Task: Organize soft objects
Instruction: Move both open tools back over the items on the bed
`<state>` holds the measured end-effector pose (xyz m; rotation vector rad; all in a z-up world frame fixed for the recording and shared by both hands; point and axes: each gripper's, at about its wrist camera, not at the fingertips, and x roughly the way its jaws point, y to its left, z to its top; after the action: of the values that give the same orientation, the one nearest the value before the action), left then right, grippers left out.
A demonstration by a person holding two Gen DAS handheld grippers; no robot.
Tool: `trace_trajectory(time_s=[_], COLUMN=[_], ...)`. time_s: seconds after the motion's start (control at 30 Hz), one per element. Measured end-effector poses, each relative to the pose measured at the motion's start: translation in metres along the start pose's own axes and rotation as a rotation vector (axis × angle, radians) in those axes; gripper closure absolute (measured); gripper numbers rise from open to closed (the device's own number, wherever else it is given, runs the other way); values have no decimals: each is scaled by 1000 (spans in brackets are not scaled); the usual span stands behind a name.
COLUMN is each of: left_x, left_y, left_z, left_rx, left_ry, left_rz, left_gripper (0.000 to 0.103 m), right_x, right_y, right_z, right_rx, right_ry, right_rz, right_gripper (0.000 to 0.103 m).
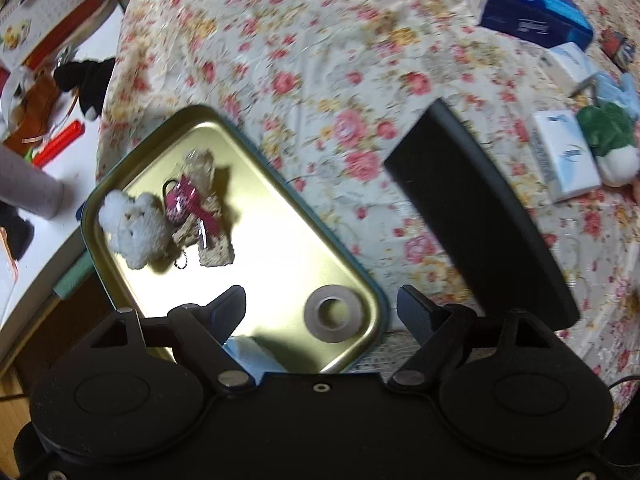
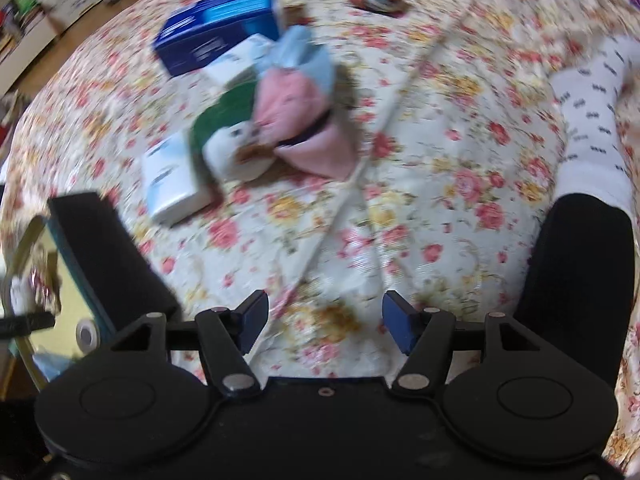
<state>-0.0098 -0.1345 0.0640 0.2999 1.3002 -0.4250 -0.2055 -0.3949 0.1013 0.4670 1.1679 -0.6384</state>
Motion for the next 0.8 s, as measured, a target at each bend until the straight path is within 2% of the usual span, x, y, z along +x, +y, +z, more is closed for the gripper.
trace_trajectory(time_s=[0.1,0.47,0.8], left_x=[-9,-33,-37], left_y=[-15,-75,-126], left_z=[3,21,37], left_rx=[34,159,257], left_ry=[-15,-61,-82], left_rz=[-3,-9,-33], left_gripper=[23,23,23], right_x=[2,11,20], right_y=[-14,-48,-67], right_z=[9,32,56], right_rx=[31,94,146], right_ry=[-11,-24,-31], right_rz=[-13,-35,-47], right_gripper=[37,36,34])
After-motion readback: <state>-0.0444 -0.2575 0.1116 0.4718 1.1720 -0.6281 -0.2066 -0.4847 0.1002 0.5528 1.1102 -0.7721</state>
